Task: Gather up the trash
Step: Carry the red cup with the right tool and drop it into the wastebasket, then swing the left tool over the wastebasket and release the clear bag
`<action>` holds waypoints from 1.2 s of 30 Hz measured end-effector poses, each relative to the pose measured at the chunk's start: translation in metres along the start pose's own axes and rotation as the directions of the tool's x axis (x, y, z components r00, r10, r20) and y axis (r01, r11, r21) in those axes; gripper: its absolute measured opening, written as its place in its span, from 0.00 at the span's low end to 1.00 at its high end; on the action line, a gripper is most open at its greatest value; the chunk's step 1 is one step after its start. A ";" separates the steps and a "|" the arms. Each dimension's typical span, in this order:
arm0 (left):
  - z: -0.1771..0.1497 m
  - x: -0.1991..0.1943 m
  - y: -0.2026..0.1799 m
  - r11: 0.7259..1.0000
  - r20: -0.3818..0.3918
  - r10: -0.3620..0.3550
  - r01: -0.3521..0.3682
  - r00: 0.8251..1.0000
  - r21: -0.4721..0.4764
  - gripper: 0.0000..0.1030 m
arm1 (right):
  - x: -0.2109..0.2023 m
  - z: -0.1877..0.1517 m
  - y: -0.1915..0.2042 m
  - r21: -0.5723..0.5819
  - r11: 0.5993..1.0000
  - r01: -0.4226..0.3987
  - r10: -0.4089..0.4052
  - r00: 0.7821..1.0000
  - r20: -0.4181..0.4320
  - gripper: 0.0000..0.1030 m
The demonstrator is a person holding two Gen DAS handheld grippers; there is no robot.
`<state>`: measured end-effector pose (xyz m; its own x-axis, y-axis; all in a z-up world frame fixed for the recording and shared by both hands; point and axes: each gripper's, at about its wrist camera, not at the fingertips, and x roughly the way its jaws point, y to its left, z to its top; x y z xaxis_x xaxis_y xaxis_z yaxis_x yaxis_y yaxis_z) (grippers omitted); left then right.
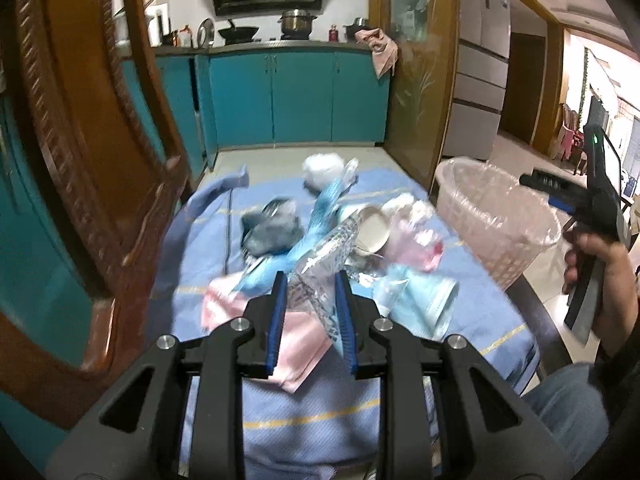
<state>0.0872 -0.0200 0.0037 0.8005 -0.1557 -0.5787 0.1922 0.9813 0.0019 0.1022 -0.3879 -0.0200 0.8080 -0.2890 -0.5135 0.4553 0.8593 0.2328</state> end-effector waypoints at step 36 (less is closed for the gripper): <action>0.025 0.002 -0.031 0.999 0.004 -0.013 0.013 1.000 0.040 0.97 | -0.087 -0.055 0.071 -0.155 0.972 -0.176 0.176 0.984 -0.013 0.89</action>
<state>0.0973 -0.0532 0.0230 0.8003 -0.1690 -0.5753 0.2249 0.9740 0.0267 0.0434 -0.2786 -0.0037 0.8707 -0.1273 -0.4751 0.2421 0.9518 0.1886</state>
